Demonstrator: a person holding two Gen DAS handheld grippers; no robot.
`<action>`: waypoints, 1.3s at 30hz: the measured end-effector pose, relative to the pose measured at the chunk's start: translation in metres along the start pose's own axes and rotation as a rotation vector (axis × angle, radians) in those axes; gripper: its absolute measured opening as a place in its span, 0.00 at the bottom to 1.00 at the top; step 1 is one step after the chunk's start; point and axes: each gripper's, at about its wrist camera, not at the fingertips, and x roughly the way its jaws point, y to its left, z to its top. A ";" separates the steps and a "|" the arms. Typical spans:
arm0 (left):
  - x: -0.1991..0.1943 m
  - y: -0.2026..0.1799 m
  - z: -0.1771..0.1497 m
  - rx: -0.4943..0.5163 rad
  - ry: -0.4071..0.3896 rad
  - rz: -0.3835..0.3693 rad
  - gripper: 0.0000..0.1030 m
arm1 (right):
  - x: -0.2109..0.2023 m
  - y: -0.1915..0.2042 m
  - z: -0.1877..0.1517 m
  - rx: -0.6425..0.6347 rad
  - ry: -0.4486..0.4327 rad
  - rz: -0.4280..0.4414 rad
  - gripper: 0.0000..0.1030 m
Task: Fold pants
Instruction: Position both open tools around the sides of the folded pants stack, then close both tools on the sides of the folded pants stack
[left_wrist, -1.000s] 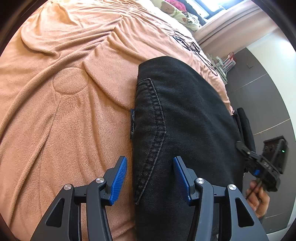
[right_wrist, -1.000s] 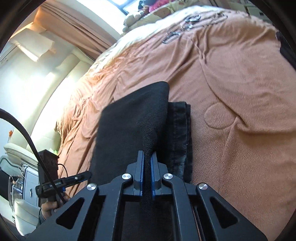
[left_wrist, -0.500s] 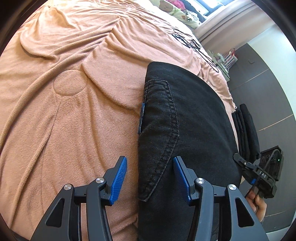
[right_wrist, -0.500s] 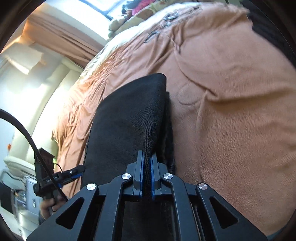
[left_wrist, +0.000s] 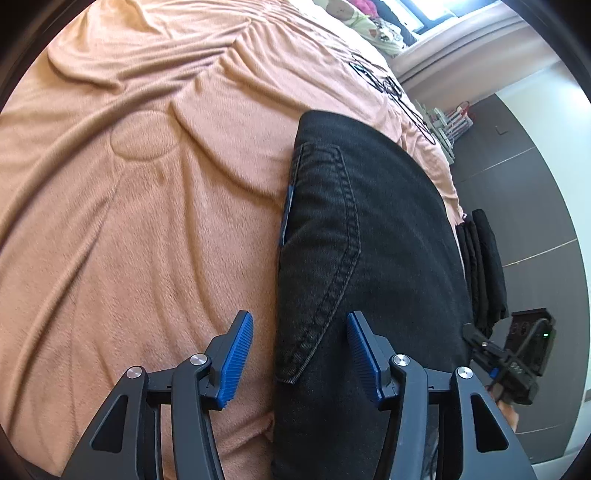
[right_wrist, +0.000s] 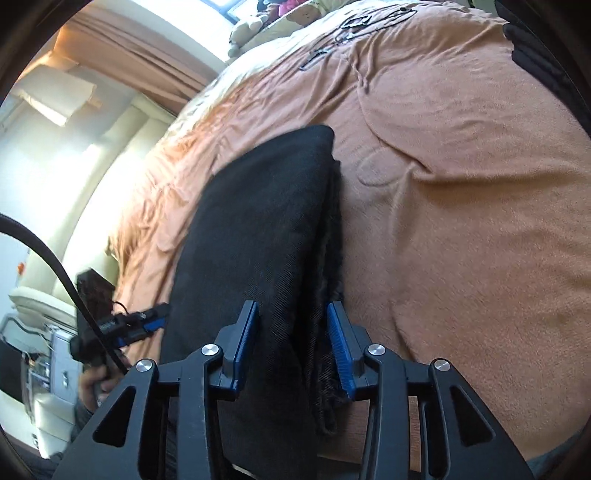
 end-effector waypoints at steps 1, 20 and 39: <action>0.000 0.000 -0.001 -0.001 0.003 -0.004 0.56 | 0.003 -0.004 -0.002 0.025 0.009 -0.006 0.34; 0.009 -0.001 -0.031 -0.056 0.102 -0.122 0.57 | 0.021 -0.013 -0.004 0.021 0.077 0.078 0.67; -0.028 0.010 -0.007 -0.011 0.084 -0.065 0.26 | 0.036 0.019 -0.020 0.002 0.140 0.065 0.54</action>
